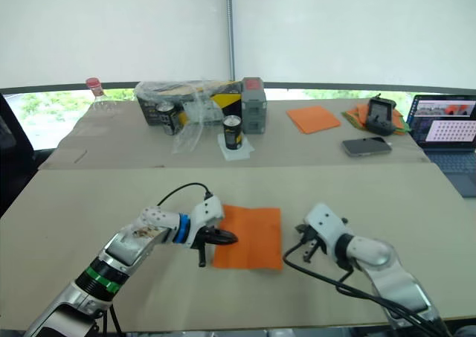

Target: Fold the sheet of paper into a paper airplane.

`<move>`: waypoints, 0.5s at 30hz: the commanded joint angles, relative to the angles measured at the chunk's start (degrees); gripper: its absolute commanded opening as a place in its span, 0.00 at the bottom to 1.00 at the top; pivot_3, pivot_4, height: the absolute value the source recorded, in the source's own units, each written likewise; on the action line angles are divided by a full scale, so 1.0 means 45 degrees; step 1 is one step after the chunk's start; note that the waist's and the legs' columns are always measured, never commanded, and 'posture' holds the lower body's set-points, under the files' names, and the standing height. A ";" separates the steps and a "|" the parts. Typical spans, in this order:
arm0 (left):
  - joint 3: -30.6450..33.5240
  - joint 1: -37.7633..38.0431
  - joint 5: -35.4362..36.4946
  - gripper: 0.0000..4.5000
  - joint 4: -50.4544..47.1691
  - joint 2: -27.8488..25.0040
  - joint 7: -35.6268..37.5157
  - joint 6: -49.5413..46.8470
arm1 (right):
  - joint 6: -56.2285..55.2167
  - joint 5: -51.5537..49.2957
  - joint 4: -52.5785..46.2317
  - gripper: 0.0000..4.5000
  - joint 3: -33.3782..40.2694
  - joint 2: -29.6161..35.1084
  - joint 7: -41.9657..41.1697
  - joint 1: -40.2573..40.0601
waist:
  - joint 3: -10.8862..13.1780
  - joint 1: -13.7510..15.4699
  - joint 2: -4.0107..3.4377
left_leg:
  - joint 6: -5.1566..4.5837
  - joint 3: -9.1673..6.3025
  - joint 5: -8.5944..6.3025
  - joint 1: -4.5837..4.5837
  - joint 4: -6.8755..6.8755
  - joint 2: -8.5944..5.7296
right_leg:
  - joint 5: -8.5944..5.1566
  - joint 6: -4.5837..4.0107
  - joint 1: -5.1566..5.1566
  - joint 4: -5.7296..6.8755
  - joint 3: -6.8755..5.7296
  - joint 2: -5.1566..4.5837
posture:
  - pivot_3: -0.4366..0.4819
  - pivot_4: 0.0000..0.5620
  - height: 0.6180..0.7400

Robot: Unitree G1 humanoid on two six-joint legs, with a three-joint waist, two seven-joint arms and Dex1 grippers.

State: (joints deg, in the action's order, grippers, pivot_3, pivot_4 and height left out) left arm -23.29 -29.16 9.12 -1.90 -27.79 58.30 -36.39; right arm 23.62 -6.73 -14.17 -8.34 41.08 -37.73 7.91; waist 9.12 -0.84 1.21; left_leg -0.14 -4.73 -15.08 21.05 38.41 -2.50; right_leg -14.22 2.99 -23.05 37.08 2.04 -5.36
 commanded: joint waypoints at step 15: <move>-0.0134 0.0845 -0.0321 0.00 -0.0618 -0.0336 -0.1004 -0.1521 | -0.0083 -0.3320 -0.0468 0.01 0.0623 -0.1917 -0.2766 0.1281 | -0.0002 0.0000 -0.0002 | -0.0008 -0.0006 -0.0005 -0.0009 0.0000 0.0048 | 0.0005 0.0000 -0.0001 0.0000 0.0028 0.0019 | 0.48 0.27 1.00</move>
State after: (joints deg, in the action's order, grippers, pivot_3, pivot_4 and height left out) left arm -22.44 -27.10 9.14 -6.30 -27.92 55.01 -40.30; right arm 22.25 -19.49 -13.86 -5.83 33.33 -49.87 12.88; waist 9.12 -0.84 1.20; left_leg -0.17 -4.76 -15.11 21.01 38.41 -2.27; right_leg -14.20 2.99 -23.06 37.09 2.16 -5.26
